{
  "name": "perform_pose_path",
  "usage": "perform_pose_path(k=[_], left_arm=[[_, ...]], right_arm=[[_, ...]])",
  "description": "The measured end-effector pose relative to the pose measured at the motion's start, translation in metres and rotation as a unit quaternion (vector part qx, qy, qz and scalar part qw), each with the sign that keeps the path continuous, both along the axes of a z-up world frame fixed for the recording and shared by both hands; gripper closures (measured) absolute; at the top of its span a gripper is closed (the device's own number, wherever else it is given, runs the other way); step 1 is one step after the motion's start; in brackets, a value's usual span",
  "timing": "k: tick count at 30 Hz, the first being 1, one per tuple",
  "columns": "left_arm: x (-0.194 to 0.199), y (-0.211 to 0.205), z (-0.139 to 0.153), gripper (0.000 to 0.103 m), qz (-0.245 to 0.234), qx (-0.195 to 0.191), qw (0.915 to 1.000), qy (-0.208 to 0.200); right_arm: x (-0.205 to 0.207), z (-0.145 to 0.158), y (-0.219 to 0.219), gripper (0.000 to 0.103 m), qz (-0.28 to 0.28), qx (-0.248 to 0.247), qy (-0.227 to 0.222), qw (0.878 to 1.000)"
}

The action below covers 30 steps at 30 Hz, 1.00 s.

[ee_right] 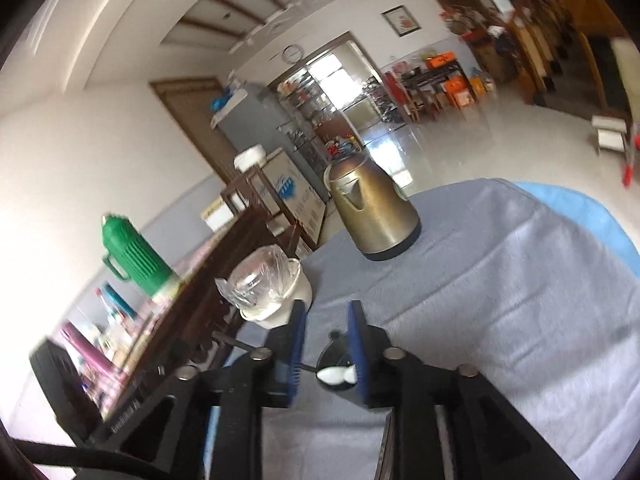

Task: Organize utensils
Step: 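Open both tools to drop the dark chopsticks into the grey holder cup, then move both tools back over the remaining dark chopsticks on the cloth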

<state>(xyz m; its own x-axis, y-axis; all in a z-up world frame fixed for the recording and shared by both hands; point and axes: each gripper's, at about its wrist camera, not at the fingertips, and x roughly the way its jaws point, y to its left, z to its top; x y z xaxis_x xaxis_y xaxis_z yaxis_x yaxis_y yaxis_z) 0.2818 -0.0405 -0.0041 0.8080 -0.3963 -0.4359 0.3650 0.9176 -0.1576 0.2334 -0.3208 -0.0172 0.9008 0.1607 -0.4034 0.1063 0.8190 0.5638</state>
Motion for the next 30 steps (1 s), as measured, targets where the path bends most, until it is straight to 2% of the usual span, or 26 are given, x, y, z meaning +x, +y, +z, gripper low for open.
perform_pose_path(k=[1, 3, 8, 14, 21, 30], left_arm=[[-0.006, 0.001, -0.003, 0.045, -0.001, 0.004, 1.0, 0.002], [-0.024, 0.001, -0.013, 0.044, -0.005, 0.012, 0.9998, 0.015], [-0.054, -0.005, -0.036, 0.044, -0.016, 0.011, 0.9968, 0.077], [-0.087, -0.009, -0.054, 0.044, -0.003, 0.022, 0.9921, 0.123], [-0.119, -0.009, -0.052, 0.044, 0.027, 0.078, 0.9904, 0.111], [-0.146, 0.01, -0.042, 0.043, 0.054, 0.093, 0.9884, 0.107]], right_arm=[[-0.01, -0.003, -0.003, 0.053, -0.009, 0.003, -0.001, 1.0], [-0.031, -0.007, -0.011, 0.037, -0.032, 0.006, -0.008, 0.999], [-0.072, -0.016, -0.02, 0.037, -0.056, 0.02, -0.016, 0.998], [-0.114, -0.025, -0.025, 0.037, -0.076, 0.025, -0.014, 0.997], [-0.143, -0.026, -0.016, 0.037, -0.082, 0.017, -0.01, 0.996], [-0.174, -0.011, 0.008, 0.037, -0.076, -0.006, -0.017, 0.997]])
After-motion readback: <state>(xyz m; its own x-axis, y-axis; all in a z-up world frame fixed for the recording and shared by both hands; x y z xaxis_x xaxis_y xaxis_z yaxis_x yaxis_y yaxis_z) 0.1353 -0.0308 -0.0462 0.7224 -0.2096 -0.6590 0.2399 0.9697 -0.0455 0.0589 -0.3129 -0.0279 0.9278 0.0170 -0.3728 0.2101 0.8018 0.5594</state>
